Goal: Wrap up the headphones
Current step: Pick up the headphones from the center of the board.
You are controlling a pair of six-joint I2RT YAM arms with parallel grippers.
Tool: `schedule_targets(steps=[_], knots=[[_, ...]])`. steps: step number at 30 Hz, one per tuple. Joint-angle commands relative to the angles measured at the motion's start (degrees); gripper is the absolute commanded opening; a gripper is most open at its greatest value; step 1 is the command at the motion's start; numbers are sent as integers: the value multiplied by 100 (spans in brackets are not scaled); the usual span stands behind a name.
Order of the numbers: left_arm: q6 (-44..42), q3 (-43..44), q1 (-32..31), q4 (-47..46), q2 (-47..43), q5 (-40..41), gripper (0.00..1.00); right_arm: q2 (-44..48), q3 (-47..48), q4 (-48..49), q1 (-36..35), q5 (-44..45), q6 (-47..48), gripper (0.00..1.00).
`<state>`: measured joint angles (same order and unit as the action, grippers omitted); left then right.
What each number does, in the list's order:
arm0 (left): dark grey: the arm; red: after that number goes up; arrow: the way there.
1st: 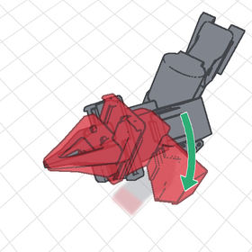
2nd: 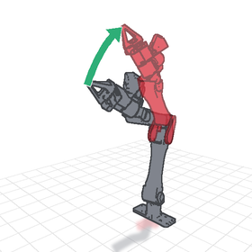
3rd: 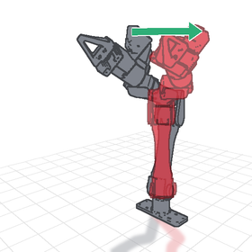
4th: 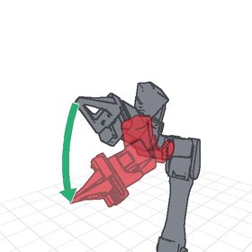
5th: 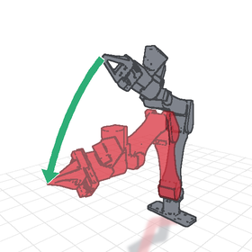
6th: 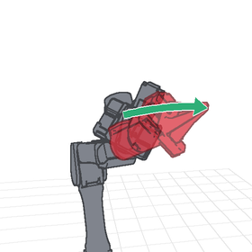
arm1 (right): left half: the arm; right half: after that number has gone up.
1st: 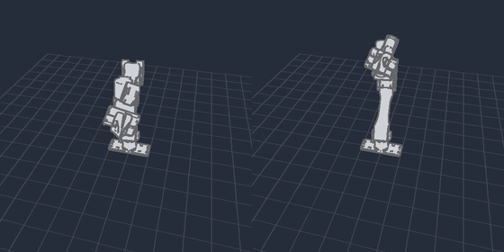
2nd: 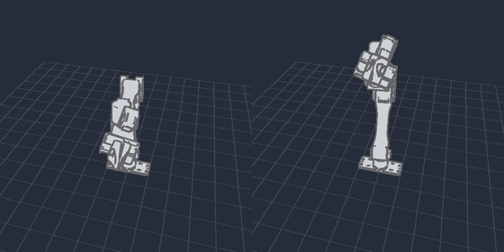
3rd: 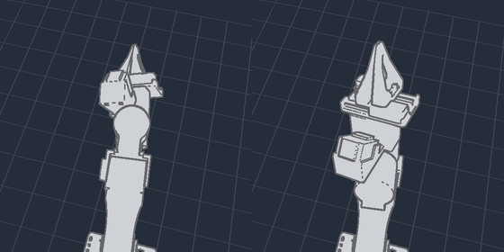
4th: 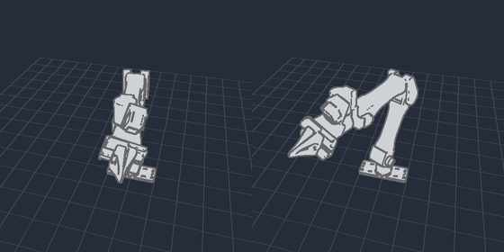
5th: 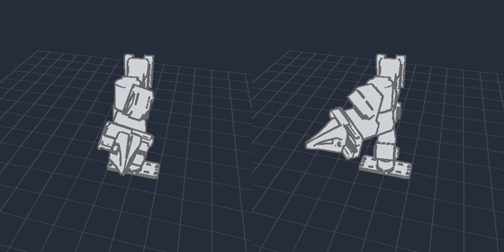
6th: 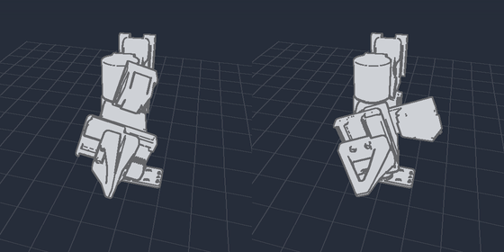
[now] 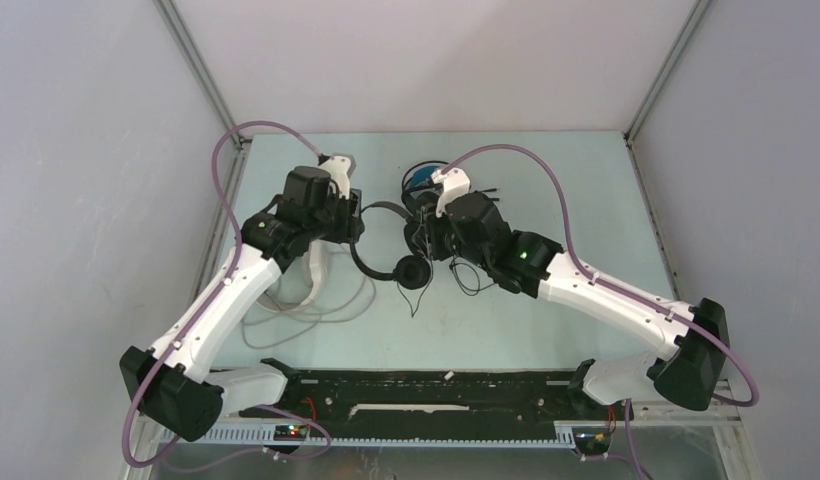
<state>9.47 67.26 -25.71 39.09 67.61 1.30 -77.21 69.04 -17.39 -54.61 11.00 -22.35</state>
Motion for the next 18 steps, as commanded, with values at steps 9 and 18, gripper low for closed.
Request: schedule_targets(steps=[9,18], knots=[[-227,-144,-173,-480,-464,379,53,311,49,403,188,-443,-746,15],[-394,-234,-397,-590,-646,846,50,409,49,426,391,-805,-1004,15]])
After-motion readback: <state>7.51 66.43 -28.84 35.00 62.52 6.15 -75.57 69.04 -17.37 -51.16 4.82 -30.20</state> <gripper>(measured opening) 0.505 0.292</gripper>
